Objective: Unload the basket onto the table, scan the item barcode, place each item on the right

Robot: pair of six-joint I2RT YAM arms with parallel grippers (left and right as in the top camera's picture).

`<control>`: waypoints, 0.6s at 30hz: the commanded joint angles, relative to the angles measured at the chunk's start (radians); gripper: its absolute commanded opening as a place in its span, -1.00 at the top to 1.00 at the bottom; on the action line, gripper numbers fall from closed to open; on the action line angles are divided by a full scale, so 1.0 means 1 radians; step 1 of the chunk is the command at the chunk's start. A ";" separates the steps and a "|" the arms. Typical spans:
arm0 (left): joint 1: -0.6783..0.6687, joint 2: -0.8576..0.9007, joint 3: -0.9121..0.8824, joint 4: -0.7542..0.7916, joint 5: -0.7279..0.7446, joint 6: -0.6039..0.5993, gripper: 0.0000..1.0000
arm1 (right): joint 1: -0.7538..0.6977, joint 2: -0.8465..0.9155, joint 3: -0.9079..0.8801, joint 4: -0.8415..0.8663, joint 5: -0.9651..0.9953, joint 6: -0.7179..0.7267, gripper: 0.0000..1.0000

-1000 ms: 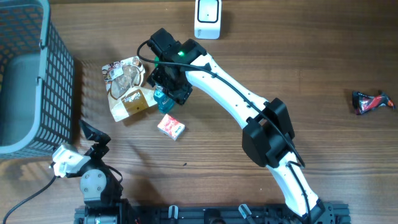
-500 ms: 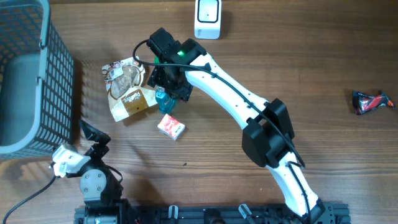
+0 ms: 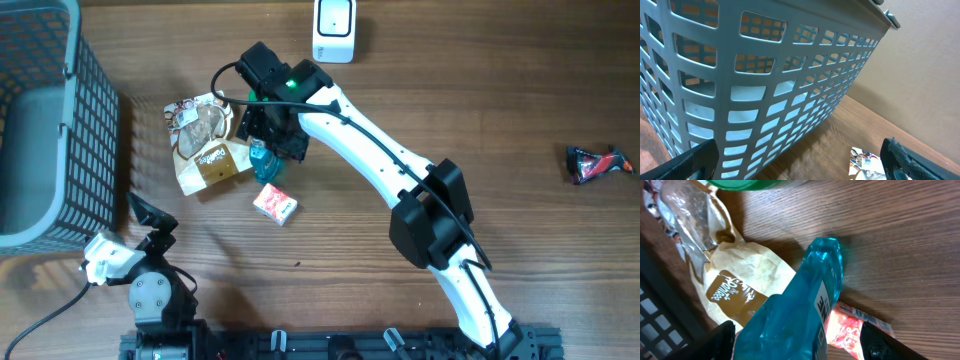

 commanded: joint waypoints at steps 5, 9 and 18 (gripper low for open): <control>0.004 -0.006 -0.001 -0.007 -0.007 0.002 -1.00 | -0.006 -0.069 0.042 0.000 0.014 -0.046 -0.04; 0.004 -0.006 -0.001 -0.007 -0.007 0.002 -1.00 | -0.006 -0.069 0.042 0.002 0.018 -0.060 -0.27; 0.004 -0.006 -0.001 -0.007 -0.007 0.002 -1.00 | -0.006 -0.069 0.042 -0.073 0.132 -0.082 -1.00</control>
